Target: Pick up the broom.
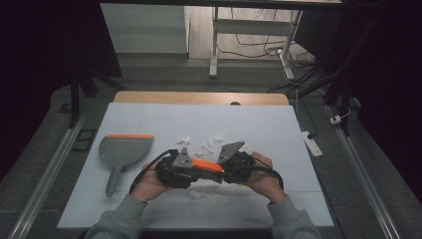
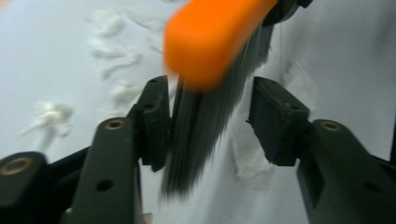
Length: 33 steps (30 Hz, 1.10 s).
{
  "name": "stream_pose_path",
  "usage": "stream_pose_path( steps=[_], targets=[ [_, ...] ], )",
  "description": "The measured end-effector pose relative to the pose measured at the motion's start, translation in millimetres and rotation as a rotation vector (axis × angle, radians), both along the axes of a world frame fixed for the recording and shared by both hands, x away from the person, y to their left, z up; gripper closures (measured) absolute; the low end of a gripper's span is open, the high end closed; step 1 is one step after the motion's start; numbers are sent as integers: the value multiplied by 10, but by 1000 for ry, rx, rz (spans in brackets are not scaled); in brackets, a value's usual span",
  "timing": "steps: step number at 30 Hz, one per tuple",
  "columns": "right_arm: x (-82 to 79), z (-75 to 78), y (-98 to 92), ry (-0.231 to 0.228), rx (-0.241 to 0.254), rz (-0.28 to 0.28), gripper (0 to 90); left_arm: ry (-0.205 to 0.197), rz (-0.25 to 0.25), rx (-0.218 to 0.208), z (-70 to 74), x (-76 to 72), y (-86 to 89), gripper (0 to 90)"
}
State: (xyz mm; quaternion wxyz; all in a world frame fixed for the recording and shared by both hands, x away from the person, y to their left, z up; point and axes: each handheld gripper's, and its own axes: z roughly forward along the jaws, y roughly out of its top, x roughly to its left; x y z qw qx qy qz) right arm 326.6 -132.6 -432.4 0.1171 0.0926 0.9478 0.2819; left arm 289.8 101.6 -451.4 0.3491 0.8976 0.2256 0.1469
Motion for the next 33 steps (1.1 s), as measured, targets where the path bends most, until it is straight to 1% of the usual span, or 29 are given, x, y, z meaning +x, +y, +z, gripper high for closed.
stream_pose_path(
  steps=[1,4,6,10,12,13,16,20,23,26,31,33],
  targets=[
    [13,7,-21,-3,10,-13,667,-6,25,-15,13,-12,46,448],
    [60,26,-91,-8,42,-61,669,-20,79,-45,39,-62,200,426],
    [86,37,-138,-16,65,-92,669,-34,117,-54,23,-111,312,415],
    [146,68,-226,-33,97,-147,670,-42,211,-70,-52,-218,566,386],
    [180,86,-271,-41,109,-171,670,-42,258,-77,-78,-250,680,374],
    [197,96,-295,-42,114,-188,670,-35,277,-84,-89,-260,733,368],
    [247,122,-379,-50,139,-239,670,-26,328,-103,-134,-302,870,349],
    [300,141,-494,-55,164,-311,672,-19,376,-115,-230,-371,1024,344],
    [341,145,-565,-59,177,-350,673,-11,401,-128,-315,-427,1127,345],
    [380,140,-625,-58,182,-371,675,9,417,-149,-387,-458,1223,351],
    [426,126,-706,-66,179,-416,678,12,453,-191,-414,-490,1342,354],
    [435,125,-739,-78,178,-440,679,10,459,-194,-419,-497,1366,355]
  ],
)
